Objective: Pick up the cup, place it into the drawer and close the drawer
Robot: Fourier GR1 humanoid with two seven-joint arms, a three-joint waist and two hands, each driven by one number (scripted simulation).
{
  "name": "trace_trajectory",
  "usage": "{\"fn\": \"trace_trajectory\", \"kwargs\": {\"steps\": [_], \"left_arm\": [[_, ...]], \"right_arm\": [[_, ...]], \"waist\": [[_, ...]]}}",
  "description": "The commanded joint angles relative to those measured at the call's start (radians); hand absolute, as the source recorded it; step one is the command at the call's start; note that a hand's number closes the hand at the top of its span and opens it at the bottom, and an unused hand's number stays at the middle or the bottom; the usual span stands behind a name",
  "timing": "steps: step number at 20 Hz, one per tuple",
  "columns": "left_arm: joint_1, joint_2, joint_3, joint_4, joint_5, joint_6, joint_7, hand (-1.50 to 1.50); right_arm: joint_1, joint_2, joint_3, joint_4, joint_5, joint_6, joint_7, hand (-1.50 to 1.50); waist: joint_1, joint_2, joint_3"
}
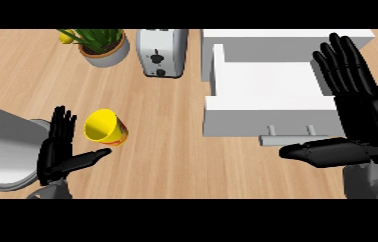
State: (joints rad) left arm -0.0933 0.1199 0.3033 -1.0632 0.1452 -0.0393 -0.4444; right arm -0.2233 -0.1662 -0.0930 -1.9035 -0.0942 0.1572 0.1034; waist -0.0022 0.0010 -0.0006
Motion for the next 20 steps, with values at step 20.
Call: {"fn": "trace_trajectory", "kwargs": {"steps": [20], "left_arm": [[-0.327,0.130,0.102,0.895,-0.039,-0.095,-0.602,-1.50]], "right_arm": [[-0.053,-0.002,-0.003,-0.031,-0.020,-0.001,0.084,-1.50]], "waist": [[-0.019,0.007,-0.003]]}}
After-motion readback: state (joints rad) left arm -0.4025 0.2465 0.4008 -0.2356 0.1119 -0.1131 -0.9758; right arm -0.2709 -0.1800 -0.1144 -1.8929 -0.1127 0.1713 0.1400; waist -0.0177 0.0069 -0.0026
